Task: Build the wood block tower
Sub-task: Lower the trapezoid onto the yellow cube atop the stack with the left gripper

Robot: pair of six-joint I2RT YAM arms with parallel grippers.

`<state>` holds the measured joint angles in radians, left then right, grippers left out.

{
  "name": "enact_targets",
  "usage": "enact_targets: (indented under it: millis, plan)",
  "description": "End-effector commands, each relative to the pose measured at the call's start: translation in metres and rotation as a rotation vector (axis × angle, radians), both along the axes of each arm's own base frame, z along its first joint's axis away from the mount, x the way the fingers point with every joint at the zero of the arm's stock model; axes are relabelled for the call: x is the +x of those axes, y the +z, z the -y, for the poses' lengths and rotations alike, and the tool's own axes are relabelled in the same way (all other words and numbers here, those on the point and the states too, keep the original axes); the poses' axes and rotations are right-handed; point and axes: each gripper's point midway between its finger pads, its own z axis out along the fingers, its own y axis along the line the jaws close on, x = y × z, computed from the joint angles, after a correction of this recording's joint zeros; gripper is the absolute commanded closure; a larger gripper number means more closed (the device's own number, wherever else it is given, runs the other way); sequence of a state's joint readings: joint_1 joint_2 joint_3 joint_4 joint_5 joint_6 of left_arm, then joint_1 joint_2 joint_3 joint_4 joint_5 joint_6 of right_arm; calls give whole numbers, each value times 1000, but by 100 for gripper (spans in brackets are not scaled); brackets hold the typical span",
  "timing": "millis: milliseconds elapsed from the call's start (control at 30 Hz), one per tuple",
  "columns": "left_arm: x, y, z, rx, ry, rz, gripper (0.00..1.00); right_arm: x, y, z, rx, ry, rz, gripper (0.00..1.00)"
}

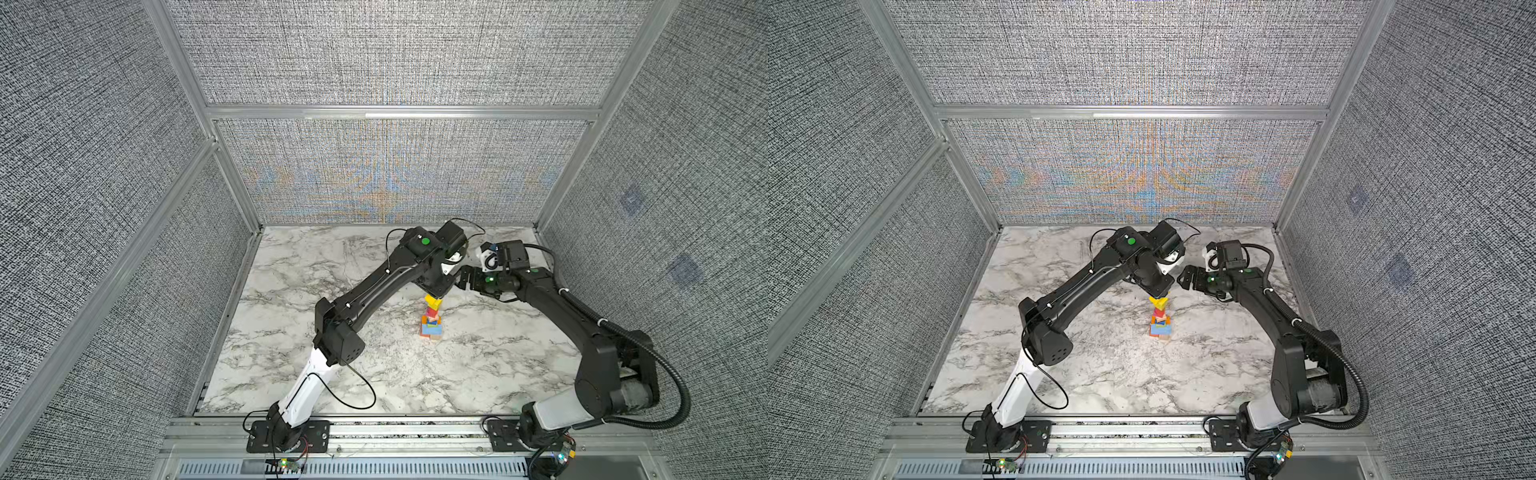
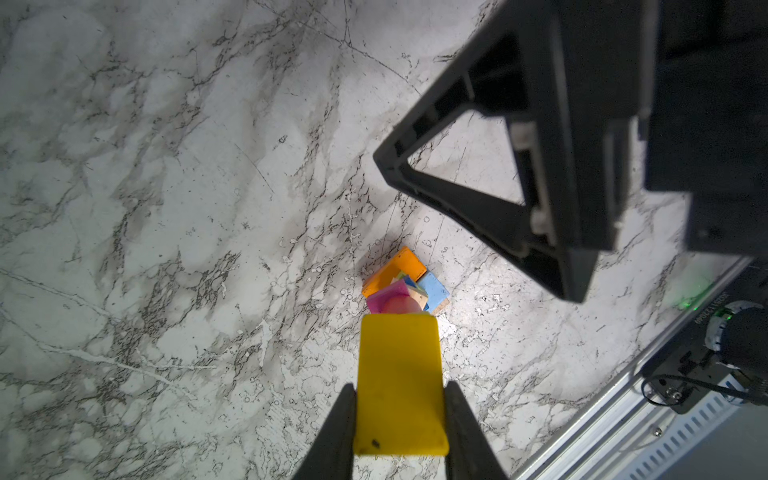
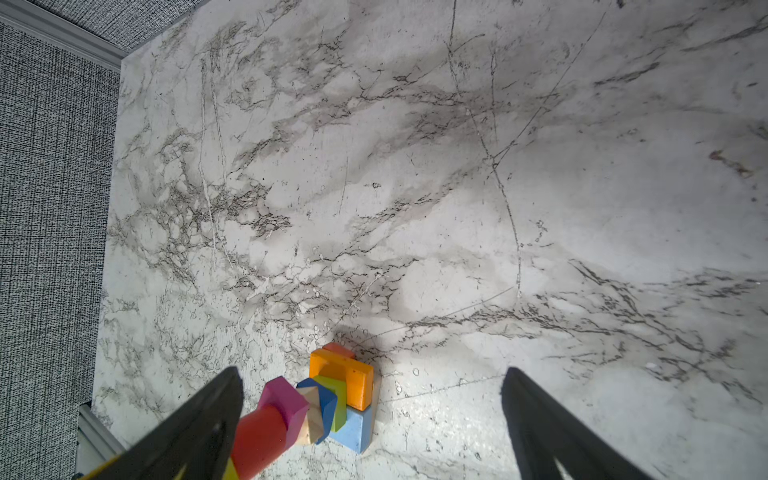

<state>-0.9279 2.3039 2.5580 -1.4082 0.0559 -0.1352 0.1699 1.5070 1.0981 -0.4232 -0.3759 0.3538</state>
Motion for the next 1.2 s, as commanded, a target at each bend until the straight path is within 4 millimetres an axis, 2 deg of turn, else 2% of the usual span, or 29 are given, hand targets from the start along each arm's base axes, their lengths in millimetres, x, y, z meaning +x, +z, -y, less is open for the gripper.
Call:
enact_targets:
  millis: [0,967,1167]
  plan:
    - [0,2,6,-26,-6,-2,73,-1,1,-1,3,10,-4,1]
    - [-2,-6,7,-18,2,-28,68,0,1,-2,10,14,-7,1]
    - [-3,-6,6,-16,-1,-34,61,0,0,-3,10,14,-8,1]
